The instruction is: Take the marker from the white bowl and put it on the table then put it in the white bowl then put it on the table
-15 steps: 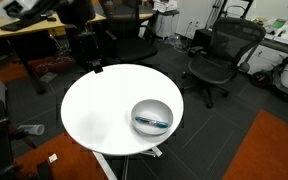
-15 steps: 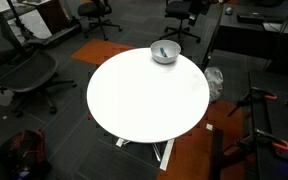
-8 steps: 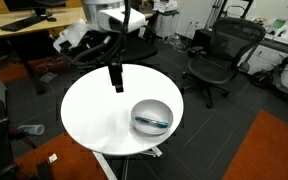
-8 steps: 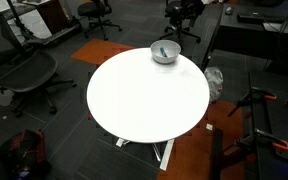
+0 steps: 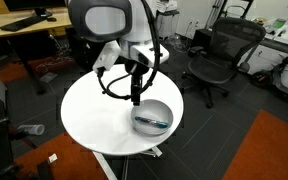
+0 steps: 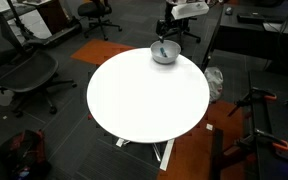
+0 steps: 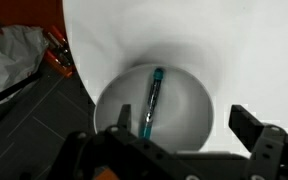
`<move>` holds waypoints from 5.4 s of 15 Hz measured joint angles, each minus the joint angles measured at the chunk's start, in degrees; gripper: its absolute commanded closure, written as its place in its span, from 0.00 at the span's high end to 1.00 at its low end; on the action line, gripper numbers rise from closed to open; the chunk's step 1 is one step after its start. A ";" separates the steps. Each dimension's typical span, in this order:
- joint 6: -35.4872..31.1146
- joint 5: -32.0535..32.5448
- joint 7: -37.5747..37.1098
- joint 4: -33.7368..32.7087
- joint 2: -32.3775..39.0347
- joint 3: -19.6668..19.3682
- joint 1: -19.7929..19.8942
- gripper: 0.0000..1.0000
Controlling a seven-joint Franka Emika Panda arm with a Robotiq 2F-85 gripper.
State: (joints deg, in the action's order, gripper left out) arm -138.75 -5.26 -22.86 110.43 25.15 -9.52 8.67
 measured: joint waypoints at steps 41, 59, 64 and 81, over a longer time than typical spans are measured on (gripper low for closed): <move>3.65 -5.38 -4.62 -21.87 21.88 -4.51 1.10 0.05; -7.49 7.59 9.39 -0.23 -5.26 2.00 -8.32 0.05; -7.49 7.59 11.77 1.80 -5.74 5.40 -9.49 0.05; -9.52 7.66 11.77 -4.13 9.81 5.93 -11.94 0.05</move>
State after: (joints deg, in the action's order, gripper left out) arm -148.27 2.40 -11.09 106.29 34.96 -3.59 -3.27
